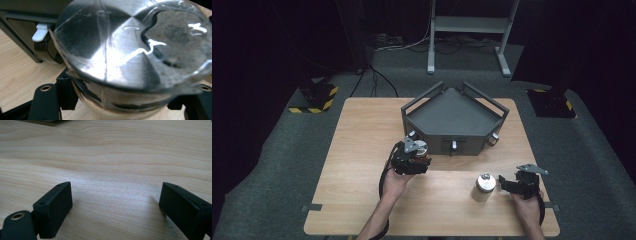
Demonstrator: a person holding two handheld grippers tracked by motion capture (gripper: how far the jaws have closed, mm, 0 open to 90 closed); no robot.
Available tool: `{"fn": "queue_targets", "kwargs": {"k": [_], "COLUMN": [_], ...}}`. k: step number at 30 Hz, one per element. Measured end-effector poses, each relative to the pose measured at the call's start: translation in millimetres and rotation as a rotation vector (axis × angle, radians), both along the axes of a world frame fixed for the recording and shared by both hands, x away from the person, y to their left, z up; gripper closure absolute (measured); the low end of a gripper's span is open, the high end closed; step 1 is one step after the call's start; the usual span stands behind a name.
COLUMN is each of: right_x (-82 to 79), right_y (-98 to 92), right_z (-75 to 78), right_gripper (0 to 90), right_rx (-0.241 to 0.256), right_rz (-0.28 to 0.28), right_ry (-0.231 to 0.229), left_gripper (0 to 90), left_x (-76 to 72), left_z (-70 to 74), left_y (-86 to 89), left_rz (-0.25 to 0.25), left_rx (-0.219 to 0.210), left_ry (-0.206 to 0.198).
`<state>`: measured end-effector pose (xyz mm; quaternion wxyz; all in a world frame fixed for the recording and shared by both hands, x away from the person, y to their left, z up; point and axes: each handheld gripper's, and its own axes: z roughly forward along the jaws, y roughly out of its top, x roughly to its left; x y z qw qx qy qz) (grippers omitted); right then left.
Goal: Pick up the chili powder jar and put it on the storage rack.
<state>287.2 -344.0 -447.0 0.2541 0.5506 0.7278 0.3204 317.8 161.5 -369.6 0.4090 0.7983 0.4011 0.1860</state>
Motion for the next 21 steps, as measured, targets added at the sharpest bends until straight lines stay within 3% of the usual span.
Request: {"fn": "queue_targets", "kwargs": {"k": [21], "right_x": [-0.4], "right_y": [-0.3], "right_z": [-0.2], "right_gripper": [12.0], "right_rx": [0.000], "right_rz": [-0.001], "right_ry": [-0.003], "left_gripper": [30.3], "left_x": [16.6], "left_z": [36.5], "left_y": [-5.0], "left_rz": [-0.049], "left_rx": [-0.006], "left_ry": [-0.027]}}
